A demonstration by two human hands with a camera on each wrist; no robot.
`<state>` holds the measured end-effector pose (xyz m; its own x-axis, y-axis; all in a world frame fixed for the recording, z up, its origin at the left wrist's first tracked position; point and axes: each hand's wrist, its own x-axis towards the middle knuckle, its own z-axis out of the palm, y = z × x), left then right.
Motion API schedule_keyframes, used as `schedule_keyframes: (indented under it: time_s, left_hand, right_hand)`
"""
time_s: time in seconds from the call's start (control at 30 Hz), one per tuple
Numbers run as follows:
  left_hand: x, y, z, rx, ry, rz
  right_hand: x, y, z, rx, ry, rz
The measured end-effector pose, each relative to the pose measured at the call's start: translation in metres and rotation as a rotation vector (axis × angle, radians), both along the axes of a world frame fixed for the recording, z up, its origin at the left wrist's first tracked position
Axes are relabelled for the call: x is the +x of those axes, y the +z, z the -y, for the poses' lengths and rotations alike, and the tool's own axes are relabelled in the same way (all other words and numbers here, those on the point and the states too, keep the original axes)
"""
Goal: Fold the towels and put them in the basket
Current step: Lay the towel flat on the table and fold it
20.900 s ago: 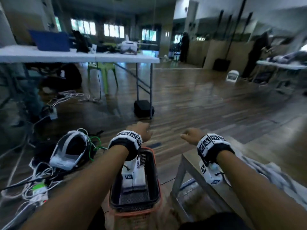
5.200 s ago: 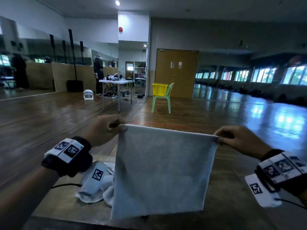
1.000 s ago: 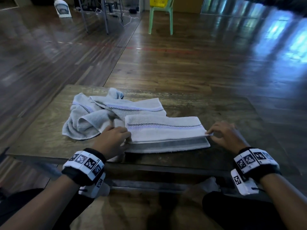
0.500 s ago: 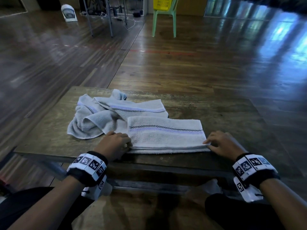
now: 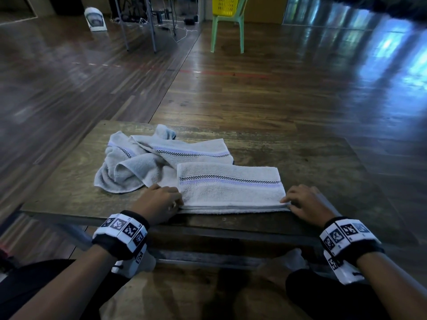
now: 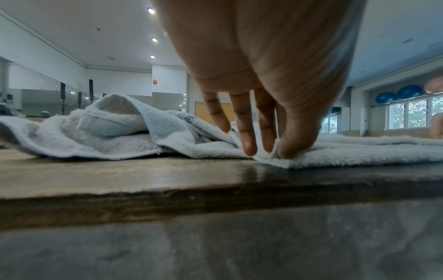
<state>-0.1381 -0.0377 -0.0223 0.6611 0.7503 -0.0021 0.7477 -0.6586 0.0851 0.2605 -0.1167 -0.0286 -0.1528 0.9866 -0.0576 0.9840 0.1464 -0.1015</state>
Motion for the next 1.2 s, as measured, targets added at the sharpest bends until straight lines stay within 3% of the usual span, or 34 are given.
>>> schedule_keyframes:
  time_s: [0.5,0.63,0.7,0.83,1.0,1.1,1.2]
  left_hand:
    - [-0.001,-0.008,-0.005,0.063,-0.023,-0.071]
    - [-0.001,-0.005,-0.006,0.064,0.013,0.048]
    - [-0.004,0.002,-0.008,0.051,0.034,0.187]
    - [-0.013,0.035,-0.006,-0.054,0.021,0.558]
    - [-0.024,0.081,0.006,-0.163,0.063,0.864]
    - [-0.035,0.075,0.002,-0.286,0.068,0.765]
    - [-0.033,0.046,-0.010,-0.240,0.062,0.432]
  right_hand:
    - [-0.005,0.005,-0.001,-0.005,0.070,0.107]
    - [0.003,0.004,-0.003,0.018,0.039,0.067]
    - [0.007,0.005,-0.005,0.076,0.027,-0.049]
    - [0.005,0.029,-0.003,0.294,0.006,-0.469]
    - [-0.001,0.074,0.015,0.286,-0.069,-0.789]
    - [-0.002,0.076,0.015,0.126,-0.075,-0.801]
    - [-0.007,0.060,0.002,-0.071,-0.175,-0.663]
